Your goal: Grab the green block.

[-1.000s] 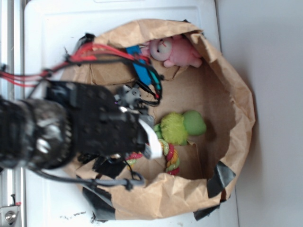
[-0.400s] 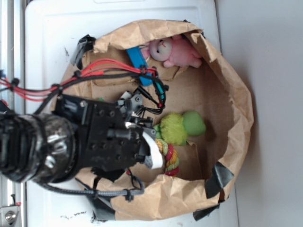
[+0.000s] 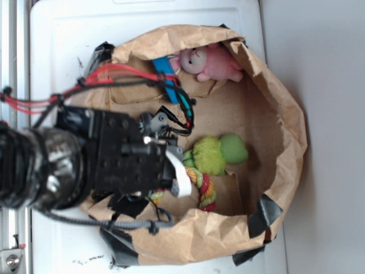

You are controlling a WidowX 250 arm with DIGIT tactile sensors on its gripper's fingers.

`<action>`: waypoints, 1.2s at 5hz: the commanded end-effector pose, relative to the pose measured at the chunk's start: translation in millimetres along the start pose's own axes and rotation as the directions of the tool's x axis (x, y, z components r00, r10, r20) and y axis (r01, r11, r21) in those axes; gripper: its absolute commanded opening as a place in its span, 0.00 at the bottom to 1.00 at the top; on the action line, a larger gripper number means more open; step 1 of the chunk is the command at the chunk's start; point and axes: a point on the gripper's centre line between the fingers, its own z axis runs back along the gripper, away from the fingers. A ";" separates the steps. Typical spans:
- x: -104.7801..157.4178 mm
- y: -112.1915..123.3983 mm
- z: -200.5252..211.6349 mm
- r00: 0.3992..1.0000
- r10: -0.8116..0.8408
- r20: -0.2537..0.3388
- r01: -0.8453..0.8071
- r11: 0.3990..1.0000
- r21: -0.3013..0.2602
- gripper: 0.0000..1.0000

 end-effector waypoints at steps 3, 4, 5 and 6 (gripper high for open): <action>-2.6 44.1 125.2 0.695 0.719 0.019 -0.711 0.690 -0.133 0.00; 2.6 53.9 142.3 0.654 0.753 0.068 -0.749 0.658 -0.082 0.00; 3.2 55.2 156.3 0.647 0.740 0.184 -0.747 0.663 -0.039 0.00; 5.2 64.8 160.9 0.633 0.718 0.291 -0.744 0.668 -0.028 0.00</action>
